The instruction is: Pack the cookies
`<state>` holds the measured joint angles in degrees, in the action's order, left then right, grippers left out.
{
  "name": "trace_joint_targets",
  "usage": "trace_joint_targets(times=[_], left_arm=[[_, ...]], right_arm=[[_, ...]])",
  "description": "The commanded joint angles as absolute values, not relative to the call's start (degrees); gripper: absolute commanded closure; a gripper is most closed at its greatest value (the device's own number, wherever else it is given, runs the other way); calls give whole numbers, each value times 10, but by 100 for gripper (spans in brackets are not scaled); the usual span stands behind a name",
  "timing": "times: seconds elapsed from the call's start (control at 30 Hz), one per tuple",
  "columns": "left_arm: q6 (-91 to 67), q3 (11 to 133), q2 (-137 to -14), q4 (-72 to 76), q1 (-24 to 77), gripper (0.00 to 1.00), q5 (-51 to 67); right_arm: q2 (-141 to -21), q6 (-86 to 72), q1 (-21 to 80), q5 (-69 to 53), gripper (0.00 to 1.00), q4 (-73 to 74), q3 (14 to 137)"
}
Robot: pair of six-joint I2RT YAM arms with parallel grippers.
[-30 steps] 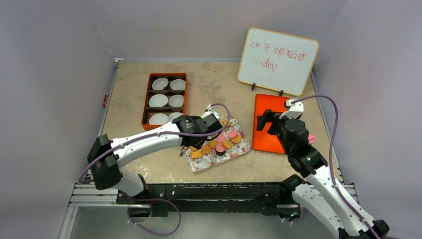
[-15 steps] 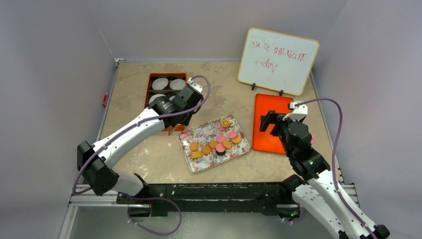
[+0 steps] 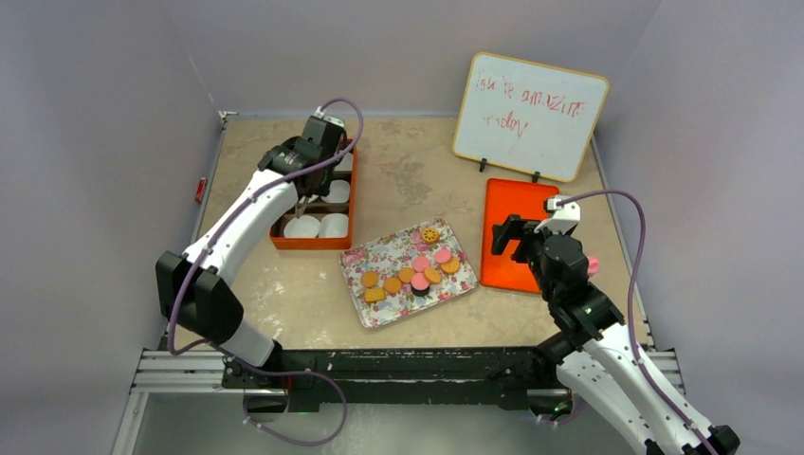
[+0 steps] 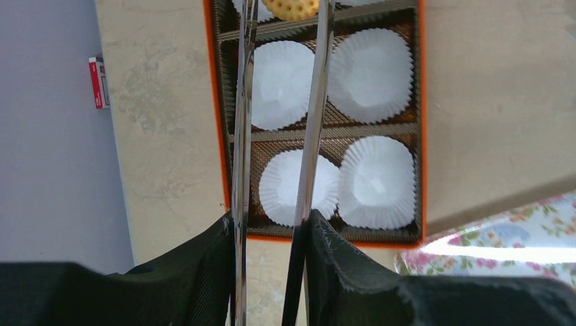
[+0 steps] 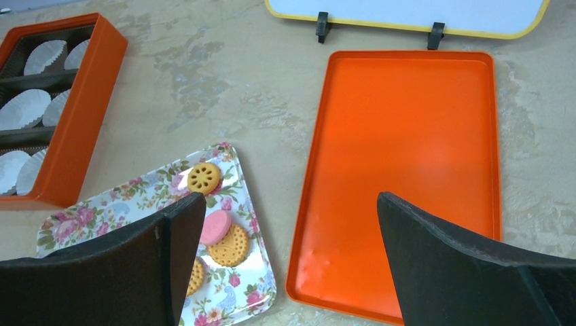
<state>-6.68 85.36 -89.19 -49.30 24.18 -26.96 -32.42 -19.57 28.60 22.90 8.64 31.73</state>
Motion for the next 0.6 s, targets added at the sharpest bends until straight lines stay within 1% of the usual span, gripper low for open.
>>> trace_joint_targets(times=[0.0, 0.57], left_arm=[[-49, 905, -933, -454, 189, 73, -242], [-47, 998, -1089, -436, 122, 73, -236]], right_arm=[[-326, -205, 287, 223, 1, 55, 311], [-333, -208, 287, 218, 1, 47, 300]])
